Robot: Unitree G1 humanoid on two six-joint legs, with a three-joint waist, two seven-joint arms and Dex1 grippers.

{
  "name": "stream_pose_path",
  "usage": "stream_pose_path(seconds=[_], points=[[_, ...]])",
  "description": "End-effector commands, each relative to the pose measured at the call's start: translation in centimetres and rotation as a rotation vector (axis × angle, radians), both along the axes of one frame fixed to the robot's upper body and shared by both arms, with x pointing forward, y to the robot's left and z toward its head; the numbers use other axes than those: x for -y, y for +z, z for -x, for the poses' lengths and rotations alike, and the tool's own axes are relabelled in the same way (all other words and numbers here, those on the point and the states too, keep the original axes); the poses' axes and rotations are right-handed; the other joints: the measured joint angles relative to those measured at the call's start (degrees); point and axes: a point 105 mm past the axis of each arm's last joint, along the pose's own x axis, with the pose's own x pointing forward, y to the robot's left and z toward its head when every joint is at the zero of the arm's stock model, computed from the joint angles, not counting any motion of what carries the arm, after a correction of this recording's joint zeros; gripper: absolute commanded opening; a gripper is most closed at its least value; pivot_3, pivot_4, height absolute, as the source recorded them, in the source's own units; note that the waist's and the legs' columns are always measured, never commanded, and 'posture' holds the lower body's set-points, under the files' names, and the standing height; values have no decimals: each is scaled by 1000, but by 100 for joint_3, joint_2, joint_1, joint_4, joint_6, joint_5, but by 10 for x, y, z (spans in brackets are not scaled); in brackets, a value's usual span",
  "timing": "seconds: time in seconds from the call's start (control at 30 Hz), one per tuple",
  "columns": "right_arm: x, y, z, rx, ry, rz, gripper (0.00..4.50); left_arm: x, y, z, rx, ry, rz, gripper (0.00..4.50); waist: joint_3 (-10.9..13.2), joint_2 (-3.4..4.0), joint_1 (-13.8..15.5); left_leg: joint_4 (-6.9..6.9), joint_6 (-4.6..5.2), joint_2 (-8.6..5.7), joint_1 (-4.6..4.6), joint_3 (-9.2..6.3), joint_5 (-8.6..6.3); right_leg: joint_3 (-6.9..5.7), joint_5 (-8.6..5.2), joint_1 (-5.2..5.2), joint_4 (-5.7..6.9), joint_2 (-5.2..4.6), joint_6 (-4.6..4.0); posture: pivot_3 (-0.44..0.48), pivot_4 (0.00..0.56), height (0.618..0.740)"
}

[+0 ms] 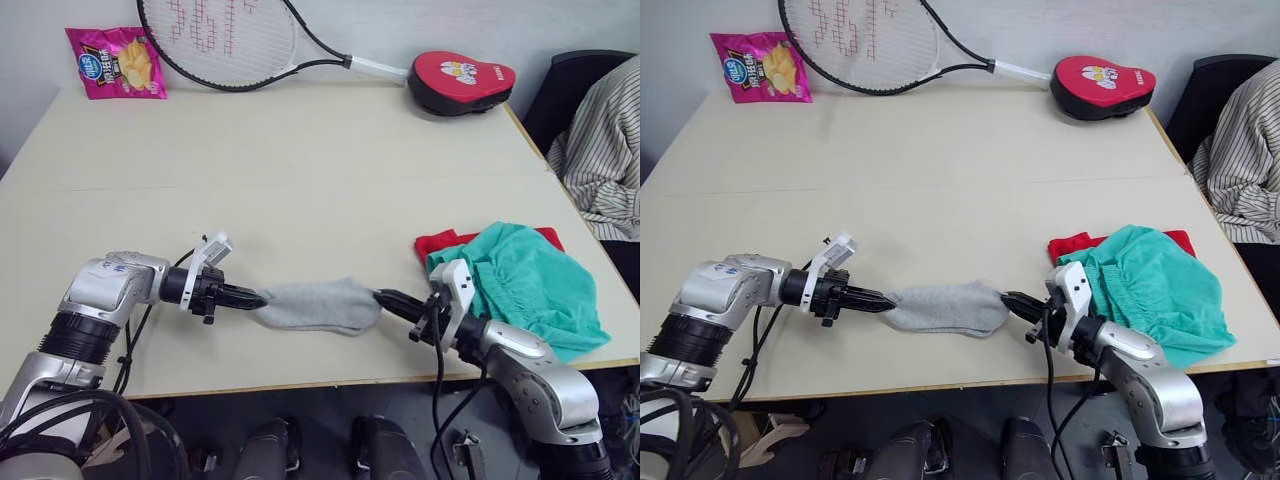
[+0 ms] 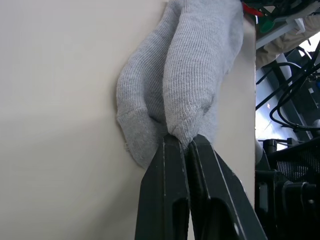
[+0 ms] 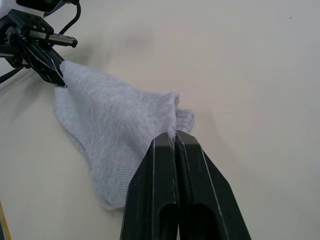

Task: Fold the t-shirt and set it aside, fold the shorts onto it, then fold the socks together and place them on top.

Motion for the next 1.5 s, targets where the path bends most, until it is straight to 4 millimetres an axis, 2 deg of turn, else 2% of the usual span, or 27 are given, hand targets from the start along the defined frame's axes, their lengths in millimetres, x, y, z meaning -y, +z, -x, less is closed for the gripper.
stream_pose_path(seconds=[0.03,0.13,0.23,0.4,0.47,0.53,0.57,0.6,0.63,0.67,0.73,0.8,0.87,0.97,1.03,1.17,1.33,1.4,1.5], points=[[-1,-5,2,-29,16,25,0,2,5,-1,20,-13,2,34,0,0,2,1,6,0,0,0,3,-1,0,0,1,0,0,0,150,740],[0,-10,-1,-86,-7,6,0,4,5,1,21,-32,4,34,-1,-1,3,5,26,0,-2,-2,13,-1,0,1,3,-2,0,0,150,740],[0,-2,-1,-53,-2,0,577,2,8,-3,68,-3,3,622,-1,-1,4,6,26,-1,-2,-3,13,-1,0,1,4,-5,0,0,150,740],[28,15,-9,38,-65,65,2202,-11,25,-2,223,6,49,2102,-1,-1,3,6,28,-2,-3,-4,12,-2,0,0,3,-9,0,0,150,740],[30,31,-9,99,-41,65,2806,-20,36,0,263,27,83,2159,-1,-1,-5,7,29,-2,-3,-4,12,-3,0,1,3,-9,0,0,150,740],[24,41,-5,135,17,60,3471,-26,43,2,307,35,100,2159,0,-1,-17,7,29,-1,-2,-5,12,-3,0,1,6,-7,0,0,150,740],[13,48,-1,146,80,40,3736,-26,50,6,319,15,136,2159,0,-1,-11,6,30,1,0,-5,13,-4,0,1,6,-5,0,0,150,740],[6,52,2,150,123,26,3736,-26,55,9,323,0,162,2159,0,-1,-6,5,30,2,2,-6,13,-6,0,3,8,-5,0,0,150,740],[-2,55,5,161,161,15,3766,-24,60,12,339,-14,188,1974,0,-1,-5,4,30,2,2,-7,13,-6,0,2,7,-6,0,0,150,740],[-15,55,4,163,193,23,3637,-16,66,12,379,-28,222,1777,0,-1,-5,5,30,2,2,-7,13,-6,0,3,7,-7,0,0,150,740],[-45,44,-4,193,246,95,3053,7,74,7,517,-51,278,1253,-1,-2,-5,10,29,1,2,-7,12,-5,0,7,8,-9,0,0,150,740],[-63,36,-11,219,263,140,2433,23,69,4,568,-60,262,682,-4,-8,13,16,25,-4,5,-7,10,-5,0,10,13,-14,0,0,150,740],[-84,27,-14,216,277,147,1693,38,49,5,617,-91,211,35,-5,-8,16,22,33,-8,-5,-8,15,-12,0,6,22,-13,1,0,150,740],[-96,8,-14,208,291,199,648,49,22,7,646,-104,157,0,-5,-9,0,23,48,-9,-13,-5,24,-17,2,7,28,-4,4,0,150,740],[-93,-1,-17,205,268,214,13,52,1,6,639,-86,109,0,-5,-9,0,28,56,-9,-27,-6,29,-21,4,0,25,-3,8,0,150,740],[-76,-17,-22,209,211,251,13,50,-28,3,625,-38,19,0,-5,-9,8,39,60,-9,-33,-14,30,-29,7,4,21,-4,13,0,150,740],[-45,-30,-27,229,138,282,13,40,-38,-12,652,105,-40,0,-8,-13,32,39,33,-10,-20,-20,12,-29,9,11,14,-16,16,0,150,740],[-34,-32,-26,251,129,292,13,37,-40,-11,643,129,-30,0,-9,-14,39,39,32,-11,-11,-20,12,-28,10,17,16,-17,16,0,150,740],[-8,-24,-34,255,37,266,13,32,-39,-4,645,142,29,0,-9,-14,24,21,28,-10,39,-19,9,-25,10,60,7,-16,16,0,150,740]])
